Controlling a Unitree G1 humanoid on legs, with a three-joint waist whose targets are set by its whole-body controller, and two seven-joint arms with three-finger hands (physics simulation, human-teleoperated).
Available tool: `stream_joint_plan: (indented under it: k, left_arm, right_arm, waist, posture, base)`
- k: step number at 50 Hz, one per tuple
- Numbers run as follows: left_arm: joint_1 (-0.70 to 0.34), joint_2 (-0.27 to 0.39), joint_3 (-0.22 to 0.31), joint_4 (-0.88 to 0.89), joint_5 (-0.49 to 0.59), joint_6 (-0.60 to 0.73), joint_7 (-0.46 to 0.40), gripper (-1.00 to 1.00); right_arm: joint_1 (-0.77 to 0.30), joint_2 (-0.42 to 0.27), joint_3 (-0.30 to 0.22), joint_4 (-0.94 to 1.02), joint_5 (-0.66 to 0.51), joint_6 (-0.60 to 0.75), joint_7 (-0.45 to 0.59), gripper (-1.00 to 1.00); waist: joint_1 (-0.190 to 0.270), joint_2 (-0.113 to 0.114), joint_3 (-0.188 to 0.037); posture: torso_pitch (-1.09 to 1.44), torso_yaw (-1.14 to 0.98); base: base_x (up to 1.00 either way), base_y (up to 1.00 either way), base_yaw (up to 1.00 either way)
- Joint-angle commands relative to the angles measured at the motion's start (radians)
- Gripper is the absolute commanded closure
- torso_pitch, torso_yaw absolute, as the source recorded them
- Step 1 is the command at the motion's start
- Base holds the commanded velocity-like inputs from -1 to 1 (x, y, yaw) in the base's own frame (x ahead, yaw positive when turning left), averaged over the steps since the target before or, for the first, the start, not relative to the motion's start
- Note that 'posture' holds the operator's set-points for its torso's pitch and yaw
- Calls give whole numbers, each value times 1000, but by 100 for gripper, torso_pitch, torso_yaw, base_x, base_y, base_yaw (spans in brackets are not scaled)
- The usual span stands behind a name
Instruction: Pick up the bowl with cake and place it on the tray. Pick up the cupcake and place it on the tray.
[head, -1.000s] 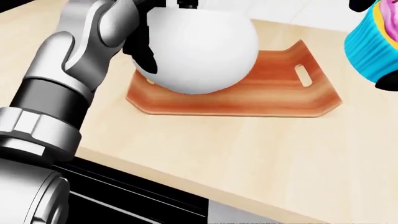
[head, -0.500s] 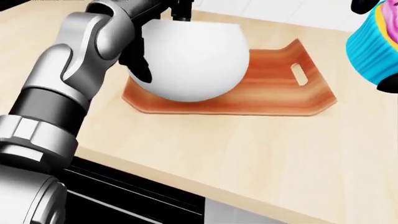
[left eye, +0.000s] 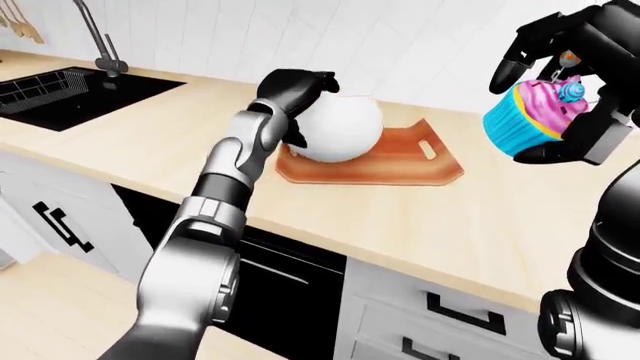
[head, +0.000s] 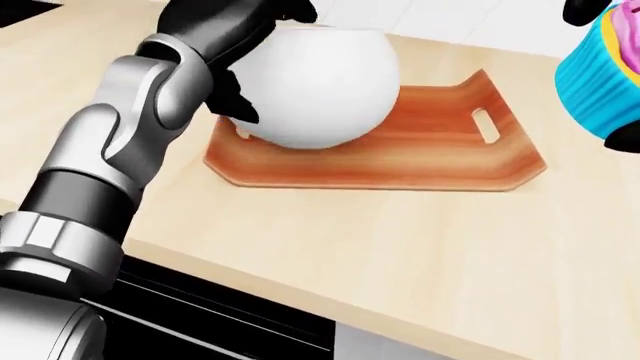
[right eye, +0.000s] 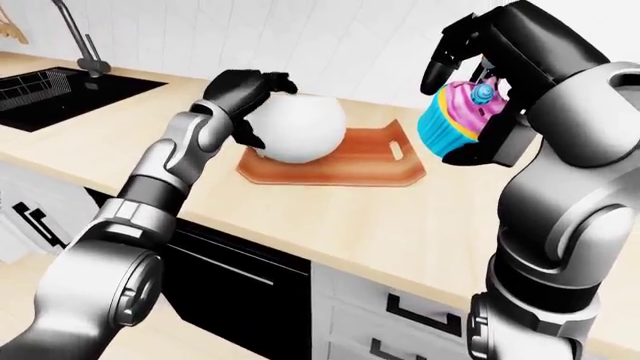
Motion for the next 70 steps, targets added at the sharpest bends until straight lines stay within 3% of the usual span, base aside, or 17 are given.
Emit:
stream_joint_plan:
  k: [1, 9, 14, 24, 28, 37, 40, 49, 56, 70]
  left_arm:
    - [-31, 5, 8, -34, -3, -3, 33, -51]
    - [29, -9, 0, -37, 10, -20, 55, -49]
    - [64, -13, 11, -142, -9, -1, -11, -55]
    - [182, -27, 43, -473, -74, 68, -172, -85]
    - [233, -24, 61, -637, -119, 115, -252, -88]
    - [354, -9, 125, -1155, -301, 366, -448, -100]
    - [387, 5, 136, -1270, -342, 438, -460, -100]
    - [489, 47, 175, -1590, -457, 670, -510, -100]
    - [575, 75, 178, -1670, -496, 682, -494, -100]
    - [602, 94, 195, -1700, -507, 669, -488, -100]
  right_arm:
    - [-34, -14, -16, -23, -10, -6, -22, 100]
    - [-17, -13, -23, -22, -3, -14, -34, 100]
    - [-21, -15, -21, -26, -6, -7, -27, 100]
    - [-30, -23, -23, -27, -4, 0, -17, 100]
    - [-43, -28, -20, -26, -7, 5, -8, 100]
    - [-113, 19, 31, 41, -36, 1, -35, 100]
    - [-150, 43, 46, 88, -49, -13, -59, 100]
    - [-229, 148, 103, 304, -76, -86, -239, 100]
    - [-245, 211, 133, 474, -106, -145, -393, 100]
    - [-251, 253, 158, 812, -106, -253, -706, 100]
  waist:
    - [-2, -5, -21]
    - [1, -5, -26]
    - [3, -6, -25]
    - [4, -4, -16]
    - [3, -1, -15]
    - [-5, 11, -8]
    - [-7, 15, -5]
    - [-4, 24, 0]
    - [6, 25, 1]
    - [24, 18, -4]
  posture:
    - [-23, 0]
    - [-23, 0]
    - [-23, 0]
    - [-23, 0]
    - [-23, 0]
    - [-23, 0]
    - [-23, 0]
    - [-23, 0]
    - [-23, 0]
    - [-23, 0]
  base:
    - [0, 0, 0]
    - [0, 0, 0]
    - [0, 0, 0]
    - [0, 0, 0]
    - [0, 0, 0]
    - [0, 0, 0]
    - [0, 0, 0]
    - [0, 0, 0]
    - [0, 0, 0]
    - [0, 0, 0]
